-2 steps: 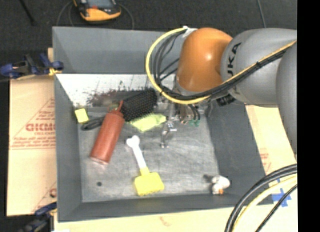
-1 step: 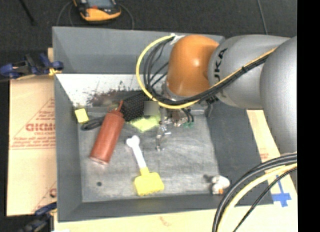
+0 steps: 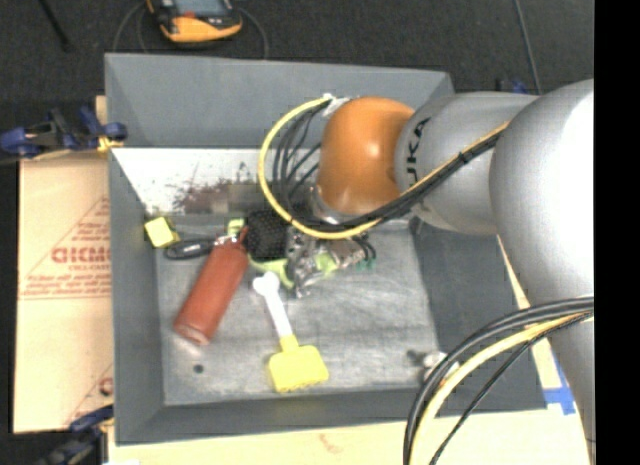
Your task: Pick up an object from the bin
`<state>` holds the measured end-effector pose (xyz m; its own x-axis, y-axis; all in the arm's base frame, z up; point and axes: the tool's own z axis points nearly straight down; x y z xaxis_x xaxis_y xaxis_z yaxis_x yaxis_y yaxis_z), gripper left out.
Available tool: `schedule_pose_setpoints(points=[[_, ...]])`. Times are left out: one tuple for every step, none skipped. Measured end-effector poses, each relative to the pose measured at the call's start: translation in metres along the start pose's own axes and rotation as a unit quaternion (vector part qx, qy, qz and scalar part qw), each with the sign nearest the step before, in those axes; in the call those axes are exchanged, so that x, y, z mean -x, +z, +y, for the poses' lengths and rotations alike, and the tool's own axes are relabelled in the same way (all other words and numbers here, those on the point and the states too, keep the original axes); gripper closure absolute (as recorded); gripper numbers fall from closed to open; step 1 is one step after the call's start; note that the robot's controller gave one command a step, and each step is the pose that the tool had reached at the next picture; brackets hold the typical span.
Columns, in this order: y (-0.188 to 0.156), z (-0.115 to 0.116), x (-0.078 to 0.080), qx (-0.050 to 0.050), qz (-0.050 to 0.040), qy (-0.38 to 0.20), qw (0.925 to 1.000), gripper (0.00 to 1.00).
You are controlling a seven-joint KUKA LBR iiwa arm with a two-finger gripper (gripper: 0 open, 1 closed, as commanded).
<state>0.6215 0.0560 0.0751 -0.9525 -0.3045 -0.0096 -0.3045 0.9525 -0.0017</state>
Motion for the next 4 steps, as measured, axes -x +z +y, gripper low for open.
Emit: schedule_pose_setpoints(points=[[0.0,0.0,0.0,0.0,0.0,0.0,1.0,1.0],[-0.036,0.003,-0.005,0.001,0.0064,-0.001,1.0,1.0],[-0.098,-0.005,-0.004,0.0,0.0043,-0.011,0.9999,1.0],[-0.135,-0.006,-0.007,-0.001,-0.0001,-0.011,0.9999,1.0]])
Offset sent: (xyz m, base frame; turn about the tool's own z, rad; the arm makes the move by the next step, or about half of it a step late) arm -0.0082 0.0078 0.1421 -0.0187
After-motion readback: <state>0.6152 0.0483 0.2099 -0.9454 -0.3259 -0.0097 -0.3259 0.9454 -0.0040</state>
